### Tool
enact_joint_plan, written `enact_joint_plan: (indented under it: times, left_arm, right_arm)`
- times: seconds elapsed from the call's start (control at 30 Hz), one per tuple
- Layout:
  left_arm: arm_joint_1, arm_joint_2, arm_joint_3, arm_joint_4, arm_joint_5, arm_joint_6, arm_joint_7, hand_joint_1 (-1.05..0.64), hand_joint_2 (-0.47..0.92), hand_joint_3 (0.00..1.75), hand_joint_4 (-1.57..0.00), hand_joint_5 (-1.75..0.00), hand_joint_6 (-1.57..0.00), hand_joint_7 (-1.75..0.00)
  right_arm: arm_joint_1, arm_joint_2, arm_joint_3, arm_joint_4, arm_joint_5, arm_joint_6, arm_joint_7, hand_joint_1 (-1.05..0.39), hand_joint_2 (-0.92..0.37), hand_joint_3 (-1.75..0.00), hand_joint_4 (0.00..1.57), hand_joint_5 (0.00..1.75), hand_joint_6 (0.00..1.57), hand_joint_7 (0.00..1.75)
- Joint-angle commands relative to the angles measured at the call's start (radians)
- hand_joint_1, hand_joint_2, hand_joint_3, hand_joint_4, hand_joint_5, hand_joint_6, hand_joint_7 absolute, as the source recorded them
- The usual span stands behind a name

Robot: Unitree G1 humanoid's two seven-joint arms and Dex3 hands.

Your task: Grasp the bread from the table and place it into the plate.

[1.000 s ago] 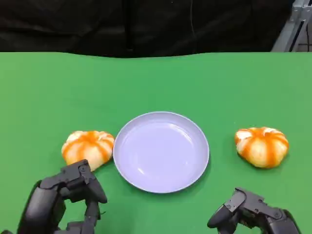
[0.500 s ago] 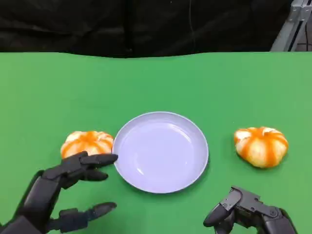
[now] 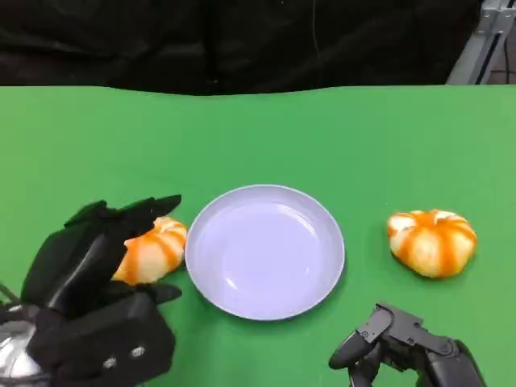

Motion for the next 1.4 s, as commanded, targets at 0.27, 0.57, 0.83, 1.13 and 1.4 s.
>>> enact_joint_plan:
  times: [0.27,0.57,0.83,1.13,1.4]
  left_arm:
    - [-0.253,0.061,-0.181,0.230,0.278,0.254,-0.062,-0.52,0.89,0.00,-0.24,-0.70,-0.45,-0.01]
    - [-0.380,0.066,-0.315,0.490,0.295,0.293,-0.119,-0.48,0.88,0.00,-0.42,-0.45,-0.46,0.00]
    - [-0.419,0.046,-0.305,0.667,0.154,0.181,-0.024,-0.27,0.92,0.10,-0.74,-1.13,-1.01,-0.13]
    - [-0.405,0.069,-0.249,0.628,0.133,0.091,0.248,-0.20,0.91,0.22,-0.86,-1.75,-0.61,-1.74]
    - [-0.385,0.070,-0.219,0.514,0.132,0.052,0.384,-0.19,0.59,0.98,-0.91,-1.75,-0.66,-1.75]
  right_arm:
    - [0.008,-0.005,0.005,-0.005,-0.011,0.002,-0.011,-0.10,-0.44,-1.23,0.71,1.67,0.70,1.34]
    - [0.008,-0.005,0.008,-0.008,-0.011,0.006,-0.013,-0.09,-0.43,-1.24,0.71,1.66,0.71,1.34]
    - [0.011,-0.004,0.008,-0.020,-0.008,0.017,-0.013,-0.10,-0.42,-1.25,0.71,1.66,0.71,1.33]
    - [0.012,-0.006,0.011,-0.025,-0.016,0.023,-0.016,-0.09,-0.43,-1.23,0.71,1.66,0.71,1.32]
    - [0.012,-0.006,0.016,-0.023,-0.022,0.013,-0.017,-0.07,-0.43,-1.24,0.70,1.66,0.71,1.33]
